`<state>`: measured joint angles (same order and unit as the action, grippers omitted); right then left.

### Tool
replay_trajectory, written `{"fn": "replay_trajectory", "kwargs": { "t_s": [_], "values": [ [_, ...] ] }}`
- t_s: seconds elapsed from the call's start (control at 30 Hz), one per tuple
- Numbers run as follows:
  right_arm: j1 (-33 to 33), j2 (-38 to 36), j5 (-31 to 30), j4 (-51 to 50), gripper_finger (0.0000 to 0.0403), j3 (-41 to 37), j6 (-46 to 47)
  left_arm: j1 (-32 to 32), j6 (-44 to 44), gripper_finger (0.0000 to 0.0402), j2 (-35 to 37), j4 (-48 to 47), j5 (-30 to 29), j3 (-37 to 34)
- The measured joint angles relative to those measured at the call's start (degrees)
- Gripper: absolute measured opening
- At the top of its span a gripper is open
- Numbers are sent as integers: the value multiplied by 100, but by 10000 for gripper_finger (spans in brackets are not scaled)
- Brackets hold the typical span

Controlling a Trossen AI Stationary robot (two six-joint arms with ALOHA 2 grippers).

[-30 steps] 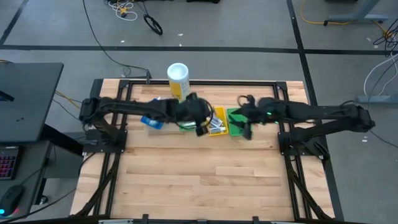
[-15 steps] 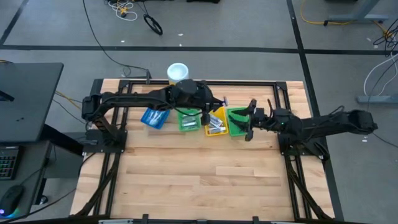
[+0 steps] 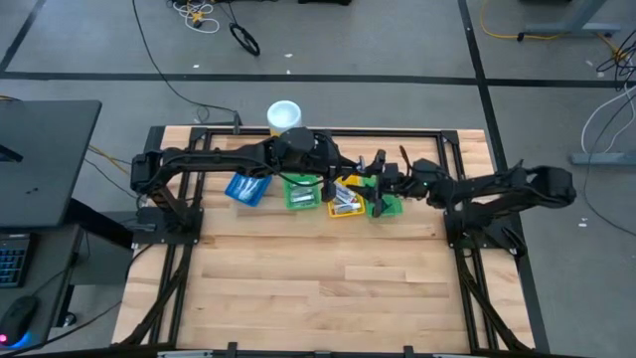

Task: Pick & Place Travel size toiletries
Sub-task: Put the razor into the right green bin

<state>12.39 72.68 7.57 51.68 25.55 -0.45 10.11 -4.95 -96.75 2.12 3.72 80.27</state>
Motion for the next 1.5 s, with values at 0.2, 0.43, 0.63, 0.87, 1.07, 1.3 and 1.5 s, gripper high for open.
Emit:
{"fn": "replay_trajectory", "kwargs": {
  "t_s": [0.2, 0.43, 0.63, 0.87, 1.07, 1.3, 1.5],
  "values": [
    [130, 219, 166, 4, 193, 324, 167, 0, -95, 46, 0, 43, -1, 0],
    [148, 374, 214, -41, 132, 397, 170, 9, -130, 54, 0, 22, -5, 0],
    [164, 374, 192, -33, 82, 397, 178, 9, -221, 48, 0, -83, -95, 0],
    [164, 374, 195, -44, 53, 397, 243, 9, -238, 54, 0, -123, -115, 0],
    [164, 374, 197, -43, 47, 397, 244, 11, -275, 52, 0, -128, -119, 0],
    [164, 374, 206, -48, 46, 397, 282, 9, -284, 72, 0, -140, -137, 0],
    [164, 374, 206, -26, 45, 397, 280, 11, -280, 77, 0, -203, -147, 0]
  ]
}}
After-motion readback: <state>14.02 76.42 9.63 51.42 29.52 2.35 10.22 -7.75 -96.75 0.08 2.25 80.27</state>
